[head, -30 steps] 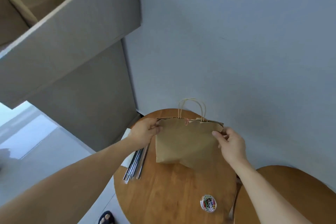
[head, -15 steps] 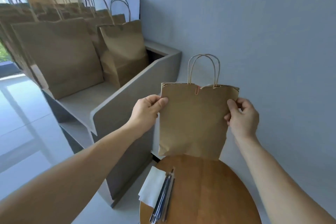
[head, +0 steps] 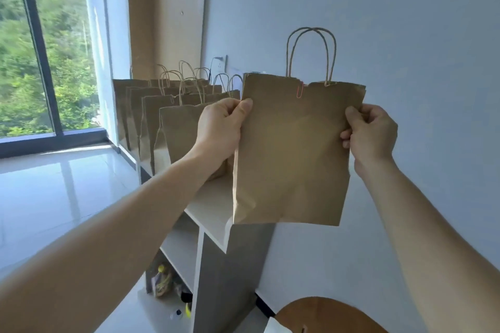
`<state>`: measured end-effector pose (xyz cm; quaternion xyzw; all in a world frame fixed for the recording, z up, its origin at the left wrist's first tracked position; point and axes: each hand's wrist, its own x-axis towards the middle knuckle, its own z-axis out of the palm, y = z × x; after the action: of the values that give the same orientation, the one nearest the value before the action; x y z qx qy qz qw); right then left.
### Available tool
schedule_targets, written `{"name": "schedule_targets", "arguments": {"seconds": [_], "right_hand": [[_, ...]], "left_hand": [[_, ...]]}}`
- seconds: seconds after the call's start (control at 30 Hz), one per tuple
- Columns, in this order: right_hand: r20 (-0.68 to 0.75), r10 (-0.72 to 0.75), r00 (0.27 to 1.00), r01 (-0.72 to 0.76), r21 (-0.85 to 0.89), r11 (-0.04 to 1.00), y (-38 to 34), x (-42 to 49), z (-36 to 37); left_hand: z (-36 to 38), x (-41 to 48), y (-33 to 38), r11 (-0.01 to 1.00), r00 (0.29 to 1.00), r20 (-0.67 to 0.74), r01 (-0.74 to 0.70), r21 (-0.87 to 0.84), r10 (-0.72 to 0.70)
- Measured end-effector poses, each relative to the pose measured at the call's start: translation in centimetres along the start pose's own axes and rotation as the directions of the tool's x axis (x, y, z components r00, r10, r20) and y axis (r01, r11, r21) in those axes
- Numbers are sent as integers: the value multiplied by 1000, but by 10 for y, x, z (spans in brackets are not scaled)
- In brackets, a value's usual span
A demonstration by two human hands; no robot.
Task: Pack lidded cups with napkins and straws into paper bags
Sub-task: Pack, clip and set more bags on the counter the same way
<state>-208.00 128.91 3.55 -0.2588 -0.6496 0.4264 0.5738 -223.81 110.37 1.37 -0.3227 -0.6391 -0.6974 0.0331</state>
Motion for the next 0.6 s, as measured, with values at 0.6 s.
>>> {"name": "schedule_targets", "arguments": {"seconds": [0.6], "right_hand": [[583, 86, 808, -55, -71, 996, 112, 51, 240]], "left_hand": [[-107, 61, -114, 868, 975, -205, 175, 465, -86]]}}
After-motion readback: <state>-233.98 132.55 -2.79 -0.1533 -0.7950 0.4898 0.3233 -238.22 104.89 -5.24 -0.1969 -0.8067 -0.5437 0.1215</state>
